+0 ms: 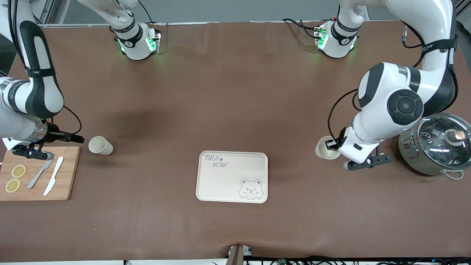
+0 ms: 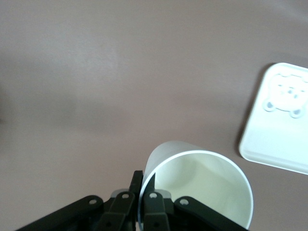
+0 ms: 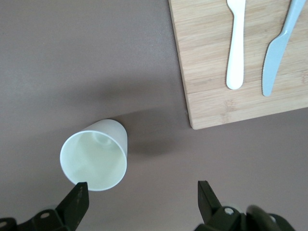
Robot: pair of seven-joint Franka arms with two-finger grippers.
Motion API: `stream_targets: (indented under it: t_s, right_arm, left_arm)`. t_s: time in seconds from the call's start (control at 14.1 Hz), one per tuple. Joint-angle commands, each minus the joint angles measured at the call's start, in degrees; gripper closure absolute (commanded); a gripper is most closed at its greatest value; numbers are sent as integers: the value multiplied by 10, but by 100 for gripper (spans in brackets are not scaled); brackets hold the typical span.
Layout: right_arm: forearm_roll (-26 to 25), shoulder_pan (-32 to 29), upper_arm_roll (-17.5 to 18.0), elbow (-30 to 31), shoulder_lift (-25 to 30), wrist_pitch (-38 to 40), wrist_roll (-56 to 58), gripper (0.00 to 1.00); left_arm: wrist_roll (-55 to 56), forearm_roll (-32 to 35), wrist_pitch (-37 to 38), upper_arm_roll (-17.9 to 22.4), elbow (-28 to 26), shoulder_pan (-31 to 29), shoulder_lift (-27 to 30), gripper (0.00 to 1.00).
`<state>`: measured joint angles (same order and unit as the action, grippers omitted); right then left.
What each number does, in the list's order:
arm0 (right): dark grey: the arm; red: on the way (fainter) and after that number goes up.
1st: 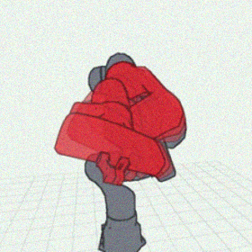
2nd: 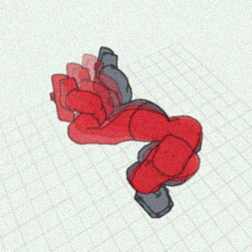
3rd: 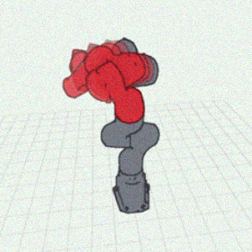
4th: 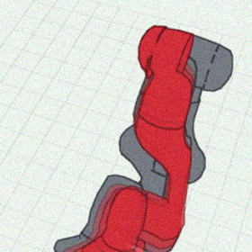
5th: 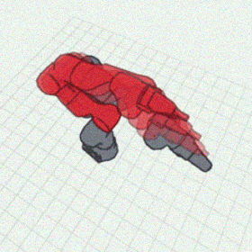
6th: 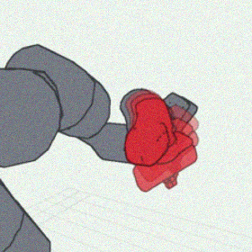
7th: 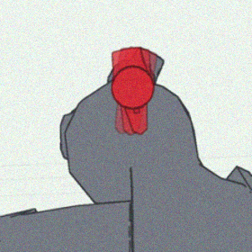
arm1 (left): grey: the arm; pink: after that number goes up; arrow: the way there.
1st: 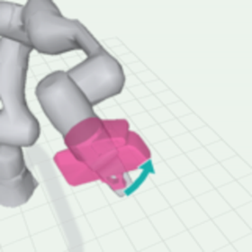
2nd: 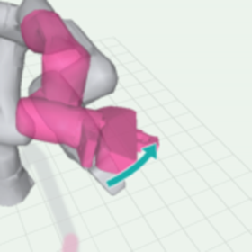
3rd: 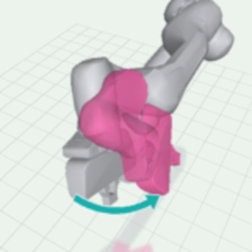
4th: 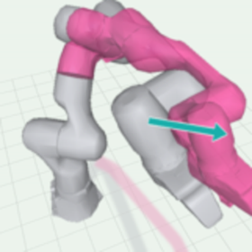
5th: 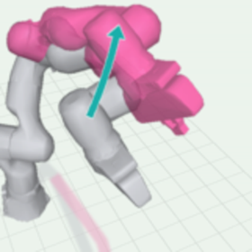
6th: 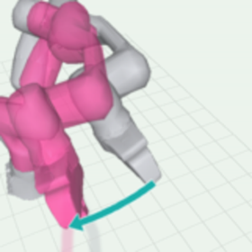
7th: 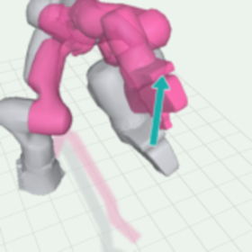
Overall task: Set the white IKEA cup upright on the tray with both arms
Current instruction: 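Lift the cup with the left gripper while the right gripper grasps the other cup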
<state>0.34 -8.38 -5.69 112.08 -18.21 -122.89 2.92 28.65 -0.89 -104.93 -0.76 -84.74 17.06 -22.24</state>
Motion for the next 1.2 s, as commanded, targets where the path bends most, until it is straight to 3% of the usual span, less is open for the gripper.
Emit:
stream_targets:
  t_s: [0.0, 0.28, 0.5, 0.64, 0.78, 0.92, 1.13]
  right_arm:
    - [4, -12, 10, 48, 9, -59, 9, 0]
    - [15, -9, 12, 67, -6, -99, 8, 0]
    - [30, -5, 12, 75, -15, -115, 8, 3]
    - [30, -4, 12, 83, -17, -129, 8, 26]
    - [32, -2, 13, 85, -18, -132, 8, 42]
    - [39, 1, 13, 87, -25, -140, 8, 47]
    - [40, 1, 13, 93, -25, -147, 8, 70]
  left_arm:
    - [25, 8, 21, 2, 47, 11, -21, 100]
    - [48, 8, 62, 5, 111, 38, -59, 100]
    - [69, 6, 63, 7, 129, 53, -75, 100]
    - [91, 6, 63, 5, 142, 70, -92, 100]
    - [119, 6, 63, 4, 166, 87, -112, 100]
    - [141, 5, 61, 2, 185, 104, -126, 100]
    - [153, 4, 51, 1, 207, 118, -148, 100]
